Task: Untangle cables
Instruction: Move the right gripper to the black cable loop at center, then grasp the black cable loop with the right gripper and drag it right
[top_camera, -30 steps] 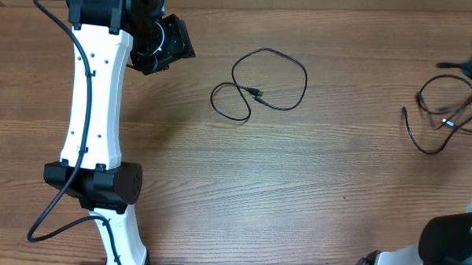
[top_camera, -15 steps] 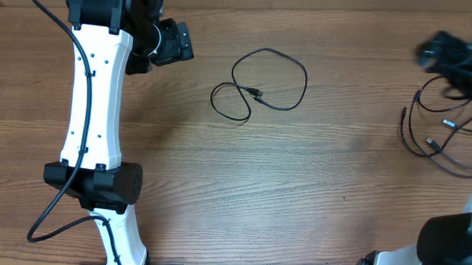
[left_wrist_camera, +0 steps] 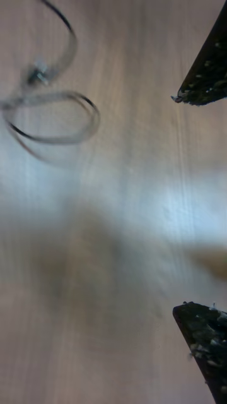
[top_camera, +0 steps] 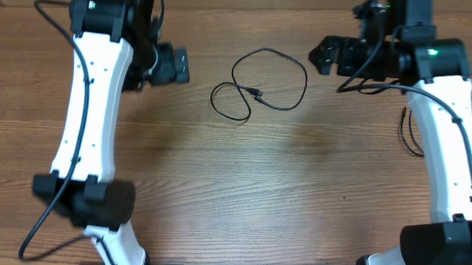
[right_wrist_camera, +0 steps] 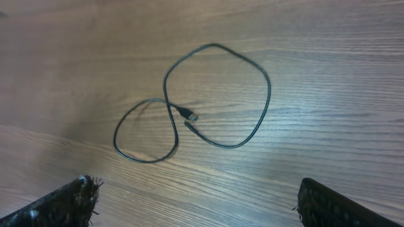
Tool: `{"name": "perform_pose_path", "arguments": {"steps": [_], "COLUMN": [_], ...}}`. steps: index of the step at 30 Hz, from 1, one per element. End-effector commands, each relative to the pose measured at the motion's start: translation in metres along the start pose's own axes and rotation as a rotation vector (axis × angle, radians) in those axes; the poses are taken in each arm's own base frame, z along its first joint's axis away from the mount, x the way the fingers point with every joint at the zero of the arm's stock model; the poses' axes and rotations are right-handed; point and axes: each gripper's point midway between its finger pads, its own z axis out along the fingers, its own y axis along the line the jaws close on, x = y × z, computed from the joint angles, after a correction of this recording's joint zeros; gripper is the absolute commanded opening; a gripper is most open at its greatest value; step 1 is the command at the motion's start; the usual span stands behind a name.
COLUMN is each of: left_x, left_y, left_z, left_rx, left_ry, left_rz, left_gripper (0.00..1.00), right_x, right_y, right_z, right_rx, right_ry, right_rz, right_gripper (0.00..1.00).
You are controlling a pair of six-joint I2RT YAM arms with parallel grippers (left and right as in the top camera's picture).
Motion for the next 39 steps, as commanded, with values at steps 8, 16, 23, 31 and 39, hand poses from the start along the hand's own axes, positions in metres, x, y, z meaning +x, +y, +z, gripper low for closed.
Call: {"name": "perform_pose_path", "arguments": {"steps": [8, 16, 23, 31, 39], "left_x": [0.085, 0.094, 0.092, 0.090, 0.091], "left_y": [0.100, 0.108, 0.107, 0.106, 0.101], "left_z": [-0.047, -0.039, -0.032, -0.032, -0.030], "left_rx": [-0.326, -0.309, -0.307, -0.301, -0.273], "left_ry": [-0.159, -0.167, -0.154, -0.160, -0.147], "left_rz": [-0.341, -0.407, -0.402, -0.403, -0.387], "left_gripper": [0.99, 0.99, 1.00, 0.99, 1.00], "right_x": [0.030, 0.049, 0.103, 0.137, 0.135], "right_y": [0.042, 0.112, 0.123, 0.127, 0.131], "right_z": [0.054, 0.099, 0.166, 0.213, 0.245], "right_rx": [0.098, -0.004, -0.009, -0.023, -0.011], "right_ry": [0.121, 0.119, 0.293, 0.376, 0.320], "right_rz": [-0.257, -0.460, -0.520, -0.619, -0.640], "right_gripper": [1.00, 1.00, 1.00, 1.00, 0.97]}}
